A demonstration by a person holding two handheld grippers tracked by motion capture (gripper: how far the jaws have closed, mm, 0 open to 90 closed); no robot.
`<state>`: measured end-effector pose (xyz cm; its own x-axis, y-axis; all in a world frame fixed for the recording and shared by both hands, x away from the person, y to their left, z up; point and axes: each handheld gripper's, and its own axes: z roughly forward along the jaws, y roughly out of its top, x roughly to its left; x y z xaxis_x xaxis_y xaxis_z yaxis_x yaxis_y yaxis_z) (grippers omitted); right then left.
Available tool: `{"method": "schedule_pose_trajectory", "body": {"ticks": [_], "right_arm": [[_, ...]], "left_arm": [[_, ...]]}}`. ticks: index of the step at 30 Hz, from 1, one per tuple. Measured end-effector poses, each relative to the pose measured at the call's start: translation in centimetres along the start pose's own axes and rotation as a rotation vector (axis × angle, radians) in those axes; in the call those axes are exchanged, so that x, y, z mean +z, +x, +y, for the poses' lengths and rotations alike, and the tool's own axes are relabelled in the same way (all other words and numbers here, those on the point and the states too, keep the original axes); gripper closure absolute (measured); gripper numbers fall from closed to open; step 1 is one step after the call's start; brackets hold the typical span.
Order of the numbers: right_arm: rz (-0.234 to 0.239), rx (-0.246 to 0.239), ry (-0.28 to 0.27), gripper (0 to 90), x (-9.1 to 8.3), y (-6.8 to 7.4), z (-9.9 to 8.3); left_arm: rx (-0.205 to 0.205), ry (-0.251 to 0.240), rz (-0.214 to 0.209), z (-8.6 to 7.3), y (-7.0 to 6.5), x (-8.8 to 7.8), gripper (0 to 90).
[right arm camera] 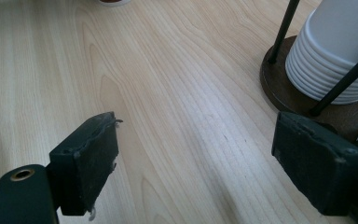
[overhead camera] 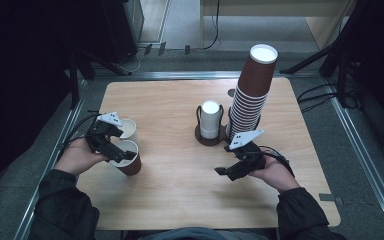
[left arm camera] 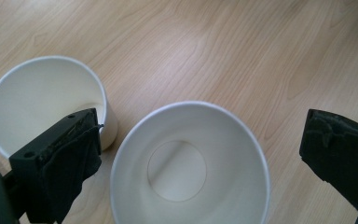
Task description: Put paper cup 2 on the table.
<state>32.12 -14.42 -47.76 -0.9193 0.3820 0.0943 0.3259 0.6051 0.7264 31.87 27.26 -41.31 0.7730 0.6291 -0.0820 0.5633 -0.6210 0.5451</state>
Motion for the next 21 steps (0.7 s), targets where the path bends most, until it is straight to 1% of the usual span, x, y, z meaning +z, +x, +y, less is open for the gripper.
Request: {"method": "schedule_pose_trajectory", "body": {"ticks": [2,7,11,13,17,21], "right_arm": [[0.001,0.003,0.003,14.7,0.0,0.0,-0.1],[-0.005,0.008,0.003,14.7,-0.2,0.1,-0.3],[-0.006,0.011,0.005,14.7,-0.2,0.2,-0.4],[-0.007,0.011,0.006,14.7,-0.3,0.2,-0.4],[-0.008,0.016,0.007,14.7,-0.3,0.3,-0.5],[-0.008,0.015,0.006,14.7,-0.3,0.3,-0.5]], "left_arm": [[0.014,-0.002,-0.008,0.3,-0.4,0.2,0.0],[0.044,0.008,-0.005,1.4,-1.2,1.0,0.0],[0.065,0.008,-0.018,2.1,-1.8,1.6,0.0],[0.069,0.004,-0.023,2.5,-2.1,1.8,0.0],[0.074,-0.008,-0.019,3.2,-2.8,2.2,0.0],[0.086,0.0,-0.024,3.8,-3.5,2.9,0.0]]}}
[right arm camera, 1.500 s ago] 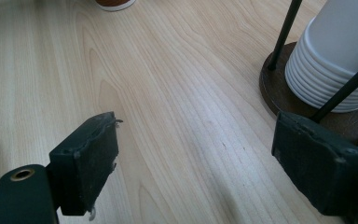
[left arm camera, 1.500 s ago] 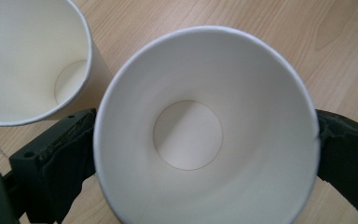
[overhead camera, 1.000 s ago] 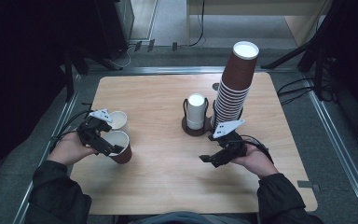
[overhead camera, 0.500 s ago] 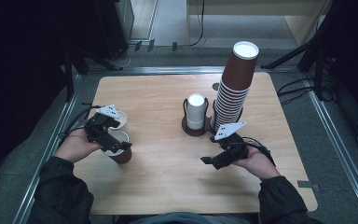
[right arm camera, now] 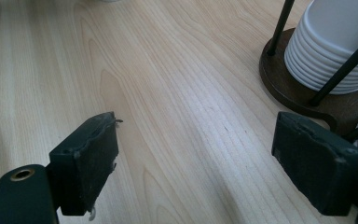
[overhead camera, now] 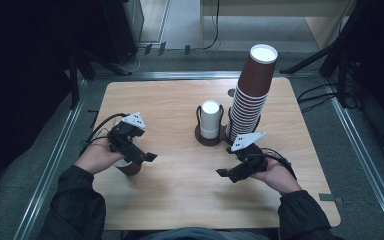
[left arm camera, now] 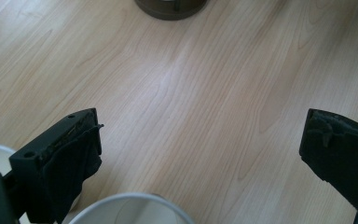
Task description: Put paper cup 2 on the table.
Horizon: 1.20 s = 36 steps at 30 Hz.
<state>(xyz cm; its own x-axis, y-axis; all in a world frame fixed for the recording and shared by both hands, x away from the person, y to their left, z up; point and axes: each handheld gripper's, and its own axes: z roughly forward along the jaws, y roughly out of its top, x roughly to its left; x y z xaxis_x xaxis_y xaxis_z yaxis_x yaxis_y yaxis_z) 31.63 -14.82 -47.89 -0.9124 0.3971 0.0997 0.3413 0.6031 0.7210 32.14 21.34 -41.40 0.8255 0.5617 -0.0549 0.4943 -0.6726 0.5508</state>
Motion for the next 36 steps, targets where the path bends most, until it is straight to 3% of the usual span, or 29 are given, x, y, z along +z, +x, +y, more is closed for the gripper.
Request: {"method": "schedule_pose_trajectory", "body": {"ticks": [8,14,19,23,30,36], "right_arm": [[-0.001,-0.003,0.001,14.7,0.0,0.0,0.0],[-0.004,-0.009,0.003,14.7,0.0,0.0,-0.1],[-0.004,-0.012,0.006,14.7,0.1,0.0,-0.1],[-0.003,-0.01,0.01,14.7,0.1,0.0,-0.1],[0.001,-0.016,0.012,14.7,0.2,0.0,-0.1],[0.004,-0.015,0.017,14.7,0.3,0.1,-0.1]], "left_arm": [[0.026,-0.014,-0.035,1.2,-1.3,1.4,0.0],[0.048,-0.005,-0.041,2.4,-2.4,2.7,0.0],[0.039,-0.029,-0.052,2.9,-3.1,3.8,0.0],[0.068,-0.018,-0.046,3.4,-3.8,4.7,0.0],[0.092,-0.006,-0.078,4.0,-4.8,6.2,0.0],[0.089,-0.021,-0.071,4.4,-5.4,7.3,0.0]]}}
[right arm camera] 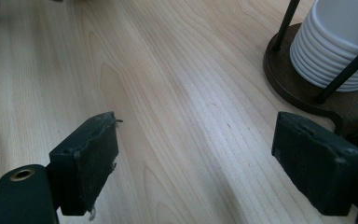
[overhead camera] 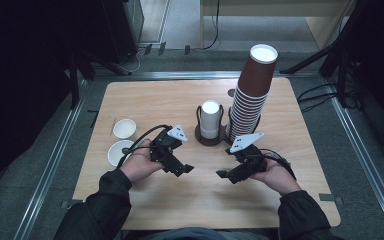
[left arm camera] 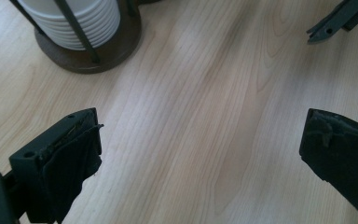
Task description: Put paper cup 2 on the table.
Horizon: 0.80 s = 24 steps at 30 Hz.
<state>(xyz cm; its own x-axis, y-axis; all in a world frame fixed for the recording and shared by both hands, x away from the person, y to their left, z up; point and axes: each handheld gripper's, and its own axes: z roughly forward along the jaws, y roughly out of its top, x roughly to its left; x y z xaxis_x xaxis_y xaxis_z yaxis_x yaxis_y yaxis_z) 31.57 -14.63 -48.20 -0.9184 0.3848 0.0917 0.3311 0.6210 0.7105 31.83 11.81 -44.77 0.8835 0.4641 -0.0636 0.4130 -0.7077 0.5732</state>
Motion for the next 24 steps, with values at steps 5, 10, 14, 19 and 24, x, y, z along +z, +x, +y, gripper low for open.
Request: {"method": "schedule_pose_trajectory", "body": {"ticks": [5,10,14,19,24], "right_arm": [[-0.002,-0.005,0.0,14.7,0.1,0.0,0.0],[0.001,-0.003,0.004,14.7,0.1,0.0,0.0],[0.003,-0.011,0.008,14.7,0.2,0.0,0.0],[0.006,-0.014,0.008,14.7,0.3,0.1,0.0],[0.007,-0.013,0.009,14.7,0.3,0.1,0.0]], "left_arm": [[0.001,-0.012,0.013,0.0,-0.2,0.7,0.0],[-0.02,-0.021,-0.01,-0.1,-0.5,1.2,0.0],[-0.024,-0.023,-0.009,-0.1,-0.7,1.5,0.0],[-0.007,-0.009,0.015,-0.2,-0.9,1.9,0.0],[-0.003,-0.006,0.025,-0.4,-0.8,2.1,0.0]]}}
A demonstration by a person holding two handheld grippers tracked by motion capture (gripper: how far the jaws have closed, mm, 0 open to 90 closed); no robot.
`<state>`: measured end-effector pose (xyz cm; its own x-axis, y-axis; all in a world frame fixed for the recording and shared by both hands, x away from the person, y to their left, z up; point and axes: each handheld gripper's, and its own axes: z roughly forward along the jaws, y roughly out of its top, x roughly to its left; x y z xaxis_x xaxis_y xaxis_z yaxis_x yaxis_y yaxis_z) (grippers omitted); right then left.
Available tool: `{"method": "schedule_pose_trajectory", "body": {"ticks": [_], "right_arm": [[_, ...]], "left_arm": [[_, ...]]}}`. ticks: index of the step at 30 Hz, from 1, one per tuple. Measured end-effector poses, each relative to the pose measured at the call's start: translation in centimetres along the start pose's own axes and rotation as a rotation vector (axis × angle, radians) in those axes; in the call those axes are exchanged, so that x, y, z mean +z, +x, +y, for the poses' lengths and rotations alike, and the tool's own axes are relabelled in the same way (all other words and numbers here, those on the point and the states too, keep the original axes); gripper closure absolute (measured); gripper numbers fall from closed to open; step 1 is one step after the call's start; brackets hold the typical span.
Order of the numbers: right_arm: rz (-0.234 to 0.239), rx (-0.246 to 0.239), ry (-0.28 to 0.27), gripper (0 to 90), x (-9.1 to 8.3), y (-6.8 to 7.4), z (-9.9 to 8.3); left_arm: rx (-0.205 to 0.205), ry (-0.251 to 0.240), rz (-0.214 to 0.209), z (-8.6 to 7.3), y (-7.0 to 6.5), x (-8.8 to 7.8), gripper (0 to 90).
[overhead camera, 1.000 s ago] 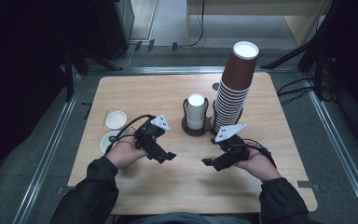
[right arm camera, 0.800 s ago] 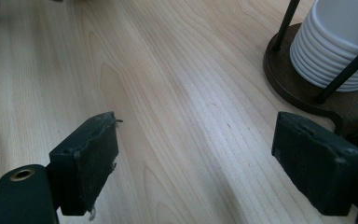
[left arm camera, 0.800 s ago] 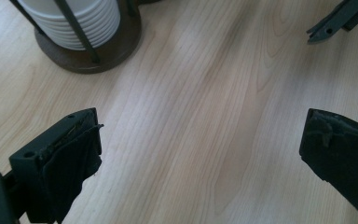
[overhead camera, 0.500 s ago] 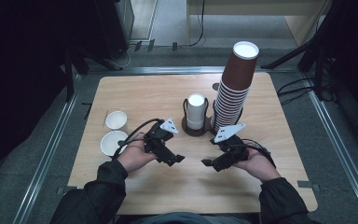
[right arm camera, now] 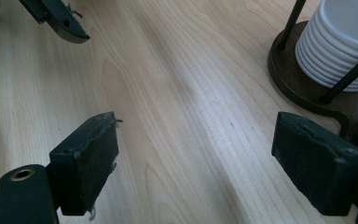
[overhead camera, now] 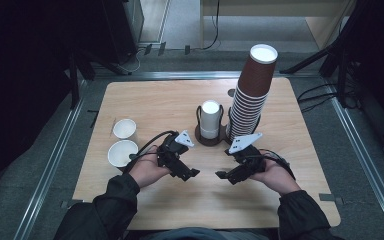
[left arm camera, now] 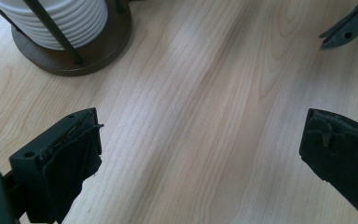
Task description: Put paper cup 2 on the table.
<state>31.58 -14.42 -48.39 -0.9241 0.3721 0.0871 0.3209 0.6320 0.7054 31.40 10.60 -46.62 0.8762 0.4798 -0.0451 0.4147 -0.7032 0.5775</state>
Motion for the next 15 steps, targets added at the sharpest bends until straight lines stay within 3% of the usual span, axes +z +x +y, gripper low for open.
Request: {"method": "schedule_pose_trajectory", "body": {"ticks": [6,8,11,15], "right_arm": [[0.002,-0.003,0.005,14.8,0.04,0.0,0.01],[0.002,-0.005,0.005,14.8,0.04,0.0,0.0],[0.001,-0.004,0.003,14.8,0.02,-0.05,0.0],[0.002,-0.005,0.005,14.8,0.06,-0.08,-0.01]], "left_arm": [[0.006,0.013,0.002,-0.24,0.11,0.2,0.0],[0.025,0.02,0.015,-0.38,0.18,0.14,0.0],[0.003,0.01,0.012,-0.56,0.47,0.02,0.0],[0.003,0.014,0.012,-0.71,0.67,0.13,0.0]]}}
